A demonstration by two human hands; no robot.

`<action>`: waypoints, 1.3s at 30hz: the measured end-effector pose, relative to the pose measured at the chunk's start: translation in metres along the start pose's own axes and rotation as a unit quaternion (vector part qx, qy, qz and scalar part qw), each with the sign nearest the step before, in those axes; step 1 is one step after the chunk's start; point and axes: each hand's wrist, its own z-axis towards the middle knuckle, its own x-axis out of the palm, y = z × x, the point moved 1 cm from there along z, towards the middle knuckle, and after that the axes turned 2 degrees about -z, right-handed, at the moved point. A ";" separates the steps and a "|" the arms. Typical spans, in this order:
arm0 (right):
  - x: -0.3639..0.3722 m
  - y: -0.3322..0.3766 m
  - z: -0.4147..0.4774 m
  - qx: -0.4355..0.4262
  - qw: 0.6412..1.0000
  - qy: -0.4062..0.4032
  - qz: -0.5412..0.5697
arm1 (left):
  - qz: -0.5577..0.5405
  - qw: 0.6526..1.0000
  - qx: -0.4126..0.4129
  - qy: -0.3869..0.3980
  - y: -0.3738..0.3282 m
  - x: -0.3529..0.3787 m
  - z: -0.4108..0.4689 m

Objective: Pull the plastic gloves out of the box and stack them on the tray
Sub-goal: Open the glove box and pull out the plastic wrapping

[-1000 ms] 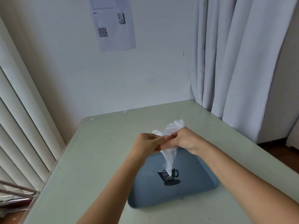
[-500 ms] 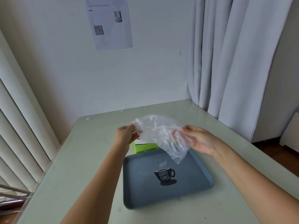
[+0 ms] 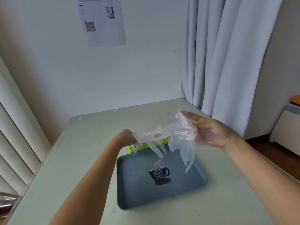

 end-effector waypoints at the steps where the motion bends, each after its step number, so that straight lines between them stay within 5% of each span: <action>1: 0.003 0.001 0.003 0.002 0.998 0.051 0.035 | 0.031 0.999 0.002 0.029 -0.002 -0.004 -0.005; 5: 0.006 0.007 0.010 -0.067 0.986 -0.029 -0.149 | 0.120 0.990 0.033 0.073 0.000 -0.017 -0.019; 8: 0.016 0.010 0.014 -0.081 0.986 -0.033 -0.144 | 0.122 0.987 0.079 0.063 0.004 -0.021 -0.026; 13: 0.014 0.008 0.022 -0.020 0.971 -0.059 -0.232 | -0.041 0.964 0.205 -0.164 0.004 -0.034 -0.040; 16: 0.026 0.004 0.027 0.022 0.962 -0.056 -0.267 | -0.286 0.912 0.294 -0.015 -0.010 -0.026 -0.067; 21: 0.044 0.005 0.027 0.020 0.942 0.024 -0.333 | -0.313 0.863 0.365 0.157 -0.024 0.009 -0.092; 28: 0.062 -0.002 0.018 0.015 0.946 0.186 -0.265 | -0.370 0.817 0.407 0.175 -0.038 0.020 -0.116; 32: 0.066 -0.001 0.010 0.019 0.929 0.156 -0.336 | -0.392 0.808 0.391 0.200 -0.040 0.017 -0.126; 35: 0.069 0.001 0.001 0.010 0.948 0.096 -0.305 | -0.399 0.813 0.369 0.208 -0.037 0.017 -0.126; 39: 0.045 -0.008 0.001 0.021 0.970 0.020 -0.243 | -0.484 0.762 0.310 0.298 -0.023 0.017 -0.128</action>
